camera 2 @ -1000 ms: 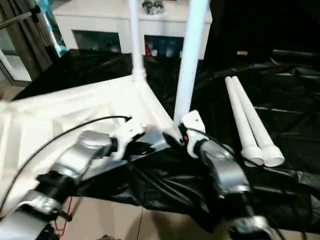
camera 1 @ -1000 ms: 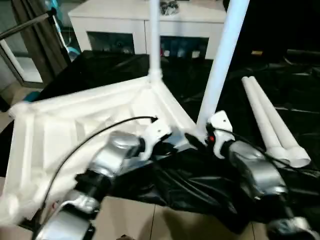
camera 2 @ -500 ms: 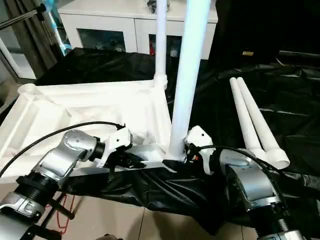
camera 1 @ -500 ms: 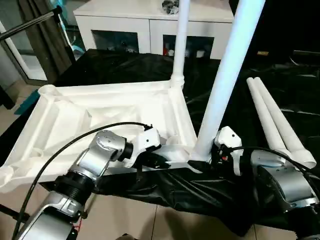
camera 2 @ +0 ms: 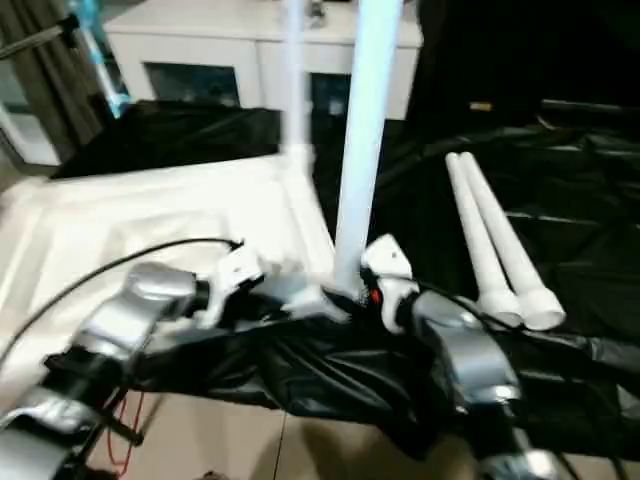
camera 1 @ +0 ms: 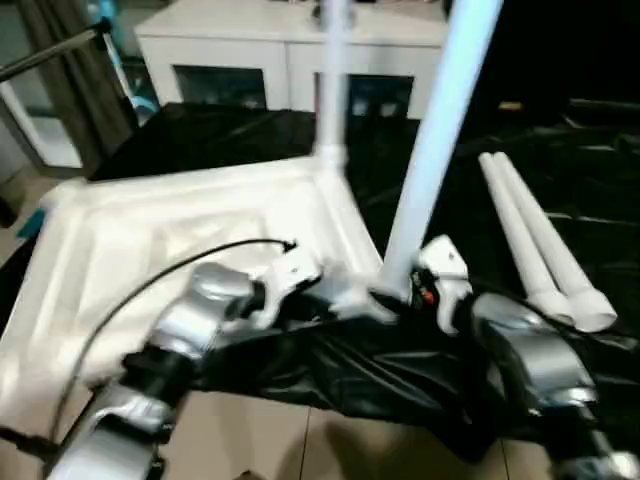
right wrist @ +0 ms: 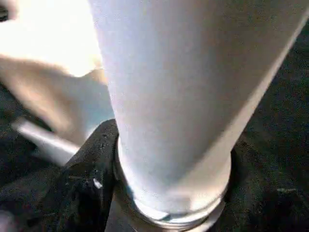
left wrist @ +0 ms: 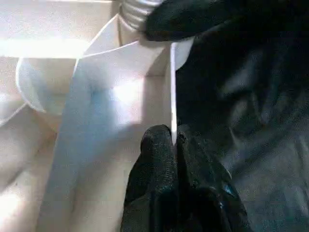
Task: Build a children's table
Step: Rotate leg to tighten
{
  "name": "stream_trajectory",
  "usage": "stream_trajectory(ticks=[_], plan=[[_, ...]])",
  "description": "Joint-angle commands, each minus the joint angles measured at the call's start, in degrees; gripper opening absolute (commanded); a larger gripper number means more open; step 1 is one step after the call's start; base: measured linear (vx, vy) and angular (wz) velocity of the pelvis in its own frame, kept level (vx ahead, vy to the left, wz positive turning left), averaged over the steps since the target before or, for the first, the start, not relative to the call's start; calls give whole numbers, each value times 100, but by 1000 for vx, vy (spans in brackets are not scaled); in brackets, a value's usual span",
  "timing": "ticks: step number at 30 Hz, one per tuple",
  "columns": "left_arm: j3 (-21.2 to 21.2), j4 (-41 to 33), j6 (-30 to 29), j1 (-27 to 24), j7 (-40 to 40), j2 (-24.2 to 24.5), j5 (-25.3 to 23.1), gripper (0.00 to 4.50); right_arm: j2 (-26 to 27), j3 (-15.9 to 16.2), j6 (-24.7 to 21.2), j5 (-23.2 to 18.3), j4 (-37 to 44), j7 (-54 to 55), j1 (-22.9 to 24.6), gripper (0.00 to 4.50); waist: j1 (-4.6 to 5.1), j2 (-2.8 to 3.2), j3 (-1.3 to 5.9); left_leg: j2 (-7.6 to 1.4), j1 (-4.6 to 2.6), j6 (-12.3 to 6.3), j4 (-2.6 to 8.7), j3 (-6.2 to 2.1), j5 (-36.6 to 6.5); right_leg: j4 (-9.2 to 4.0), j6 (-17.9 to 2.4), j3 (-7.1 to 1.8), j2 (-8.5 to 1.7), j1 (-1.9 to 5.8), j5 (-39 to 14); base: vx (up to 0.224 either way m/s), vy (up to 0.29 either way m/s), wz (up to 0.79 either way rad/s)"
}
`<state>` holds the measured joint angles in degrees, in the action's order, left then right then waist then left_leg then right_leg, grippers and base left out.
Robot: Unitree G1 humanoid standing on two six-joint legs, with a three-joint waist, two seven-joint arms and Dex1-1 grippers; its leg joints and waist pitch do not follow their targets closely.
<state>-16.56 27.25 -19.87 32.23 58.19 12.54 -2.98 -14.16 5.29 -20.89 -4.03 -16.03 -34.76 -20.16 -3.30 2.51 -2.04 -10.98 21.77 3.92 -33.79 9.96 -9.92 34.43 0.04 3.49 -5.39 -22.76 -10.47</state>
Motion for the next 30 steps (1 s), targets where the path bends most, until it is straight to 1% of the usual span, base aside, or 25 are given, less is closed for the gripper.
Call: stream_trajectory(ticks=[1, 2, 3, 5, 6, 7, 8, 9, 10, 11, 12, 13, 14, 15, 16, 17, 18, 20, 21, 23, 24, 25, 27, 28, 30], plan=[[22, -102, -62, 308, -317, -438, 167, 0, 404, 214, -218, 112, -456, 564, 19, 273, 12, -70, 281, -163, -94, -49, 470, -45, -1751, -487, -1070, -204, -263, 214, -1711, 0, 0, 0], [63, -76, -131, 340, -469, -536, 169, 0, 527, 129, -229, 146, -554, 863, -25, 272, 14, -67, 278, -148, -89, -46, 466, -44, -1728, -497, -1025, -205, -271, 214, -1807, 0, 0, 0], [63, -76, -131, 340, -469, -536, 169, 0, 527, 129, -229, 146, -554, 863, -25, 272, 11, -60, 282, -148, -101, -35, 472, -50, -1740, -512, -969, -198, -268, 205, -1927, 0, 0, 0], [118, -73, -291, 379, -789, -798, 179, 0, 823, -21, -255, 258, -826, 1393, -145, 272, 9, -69, 282, -155, -86, -44, 478, -47, -1655, -502, -950, -208, -261, 205, -1833, 0, 0, 0], [111, -105, -330, 375, -846, -890, 197, 0, 904, -39, -228, 249, -876, 1420, -167, 272, 18, -85, 289, -153, -70, -35, 477, -53, -1604, -490, -954, -200, -261, 219, -1766, 0, 0, 0], [98, -131, -342, 364, -851, -926, 206, 0, 941, -50, -210, 220, -882, 1403, -172, 307, 16, -77, 290, -154, -73, -43, 480, -55, -1592, -490, -960, -198, -264, 219, -1746, 0, 0, 0], [83, -155, -349, 353, -852, -955, 212, 0, 970, -61, -195, 190, -883, 1382, -175, 328, 9, -72, 291, -155, -80, -62, 475, -48, -1590, -496, -955, -202, -262, 216, -1702, 0, 0, 0], [34, -206, -335, 326, -815, -969, 210, 0, 986, -83, -184, 112, -849, 1306, -181, 342, 6, -73, 287, -154, -80, -92, 477, -49, -1608, -499, -949, -202, -256, 218, -1680, 0, 0, 0], [-28, -261, -318, 291, -745, -950, 199, 0, 961, -101, -199, 42, -790, 1212, -193, 345, -5, -63, 298, -152, -77, -120, 473, -49, -1572, -492, -945, -204, -255, 224, -1604, 0, 0, 0], [-66, -281, -267, 274, -683, -915, 186, 0, 905, -77, -141, 55, -766, 1150, -205, 364, -8, -63, 305, -156, -74, -132, 470, -50, -1528, -484, -953, -206, -258, 227, -1531, 0, 0, 0], [-66, -281, -267, 274, -683, -915, 186, 0, 905, -77, -141, 55, -766, 1150, -205, 364, -12, -61, 305, -156, -60, -153, 469, -49, -1460, -472, -971, -204, -255, 235, -1415, 0, 0, 0], [-141, -327, -176, 237, -507, -813, 193, 0, 769, -8, -13, 40, -703, 929, -220, 364, -19, -45, 314, -157, -66, -165, 464, -47, -1429, -465, -993, -203, -257, 235, -1344, 0, 0, 0], [-154, -339, -168, 229, -469, -790, 198, 0, 742, 3, 5, 28, -686, 873, -221, 364, -22, -50, 318, -160, -63, -175, 461, -47, -1432, -462, -1001, -200, -257, 239, -1308, 0, 0, 0], [-197, -384, -75, 194, -305, -709, 219, 0, 648, 36, 37, -46, -587, 605, -209, 364, -28, -43, 333, -159, -51, -217, 447, -50, -1336, -445, -1036, -198, -259, 257, -1127, 0, 0, 0], [-227, -424, -39, 165, -181, -644, 236, 0, 559, 76, 64, -104, -492, 358, -191, 364, -24, -42, 331, -160, -35, -248, 446, -51, -1292, -436, -1054, -195, -255, 267, -1034, 0, 0, 0], [-271, -484, 13, 122, 17, -530, 257, 0, 354, 205, 148, -157, -290, -103, -126, 364, -27, -24, 336, -168, -41, -297, 435, -45, -1213, -418, -1112, -196, -252, 262, -833, 0, 0, 0], [-291, -508, 56, 104, 107, -481, 266, 0, 266, 258, 185, -172, -209, -288, -96, 364, -34, -31, 345, -175, -37, -353, 424, -52, -1156, -400, -1171, -181, -246, 285, -652, 0, 0, 0], [-334, -570, 72, 66, 335, -350, 295, 0, 10, 380, 239, -256, 18, -791, 1, 364, -45, -23, 358, -179, -34, -428, 409, -48, -999, -359, -1269, -182, -253, 292, -362, 0, 0, 0], [-368, -600, 109, 41, 516, -246, 317, 0, -197, 453, 267, -342, 189, -1176, 82, 364, -46, -46, 352, -180, -33, -476, 405, -47, -992, -356, -1306, -175, -244, 306, -296, 0, 0, 0], [-415, -633, 136, 14, 737, -120, 358, 0, -447, 534, 242, -461, 386, -1646, 183, 364, -58, -51, 358, -181, -38, -586, 385, -30, -946, -340, -1386, -185, -250, 305, -166, 0, 0, 0], [-431, -647, 169, 4, 823, -73, 374, 0, -544, 569, 241, -504, 460, -1823, 224, 364, -70, -40, 354, -194, -39, -614, 385, -29, -915, -333, -1422, -185, -256, 294, -153, 0, 0, 0], [-437, -660, 187, -5, 878, -45, 393, 0, -613, 593, 231, -535, 507, -1954, 251, 364, -69, -46, 349, -193, -41, -620, 387, -29, -935, -343, -1432, -183, -257, 293, -198, 0, 0, 0], [-454, -691, 218, -26, 1083, 51, 430, 0, -815, 648, 169, -651, 639, -2342, 322, 364, -82, -66, 333, -197, -50, -586, 399, -28, -1085, -370, -1420, -180, -265, 297, -531, 0, 0, 0], [-466, -707, 193, -34, 1187, 96, 443, 0, -897, 668, 70, -738, 712, -2510, 351, 349, -87, -81, 328, -198, -55, -582, 400, -23, -1128, -377, -1407, -182, -261, 298, -617, 0, 0, 0], [-478, -726, 154, -41, 1291, 138, 457, 0, -976, 693, -37, -838, 804, -2690, 385, 349, -117, -72, 315, -210, -64, -538, 409, -18, -1228, -398, -1365, -197, -276, 276, -902, 0, 0, 0]])
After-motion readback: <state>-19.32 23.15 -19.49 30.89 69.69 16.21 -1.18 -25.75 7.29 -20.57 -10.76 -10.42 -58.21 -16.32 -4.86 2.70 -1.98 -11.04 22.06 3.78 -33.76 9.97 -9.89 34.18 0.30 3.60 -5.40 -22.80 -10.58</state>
